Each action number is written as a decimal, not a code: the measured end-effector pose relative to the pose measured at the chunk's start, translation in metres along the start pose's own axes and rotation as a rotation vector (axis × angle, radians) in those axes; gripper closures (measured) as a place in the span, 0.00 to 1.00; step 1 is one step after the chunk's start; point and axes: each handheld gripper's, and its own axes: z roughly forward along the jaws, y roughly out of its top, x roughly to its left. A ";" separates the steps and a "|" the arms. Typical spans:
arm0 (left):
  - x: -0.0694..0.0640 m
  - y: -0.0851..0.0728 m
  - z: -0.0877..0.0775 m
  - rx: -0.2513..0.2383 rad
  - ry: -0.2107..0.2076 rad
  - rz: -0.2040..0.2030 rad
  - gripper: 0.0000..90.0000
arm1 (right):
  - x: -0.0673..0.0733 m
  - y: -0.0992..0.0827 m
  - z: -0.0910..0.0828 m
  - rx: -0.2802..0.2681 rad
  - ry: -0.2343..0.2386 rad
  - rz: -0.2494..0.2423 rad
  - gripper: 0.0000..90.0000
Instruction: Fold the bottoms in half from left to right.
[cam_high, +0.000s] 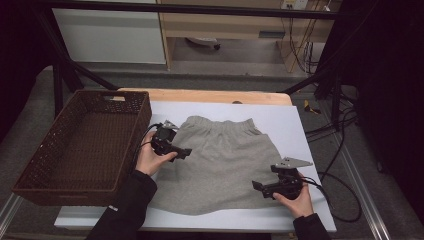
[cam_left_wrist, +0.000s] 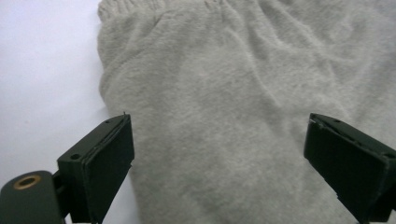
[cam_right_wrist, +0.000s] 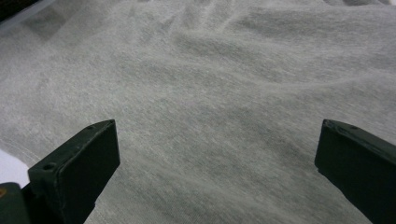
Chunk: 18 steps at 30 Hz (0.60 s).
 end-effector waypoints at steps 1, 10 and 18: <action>0.001 0.001 0.001 -0.002 0.004 -0.005 0.09 | 0.000 0.000 0.000 -0.001 0.000 0.000 0.01; 0.012 0.010 0.008 0.009 0.041 -0.022 0.09 | 0.000 0.000 0.000 0.003 0.003 -0.003 0.01; 0.021 0.016 0.014 -0.001 0.046 -0.041 0.10 | 0.000 0.000 0.000 0.005 0.005 -0.003 0.01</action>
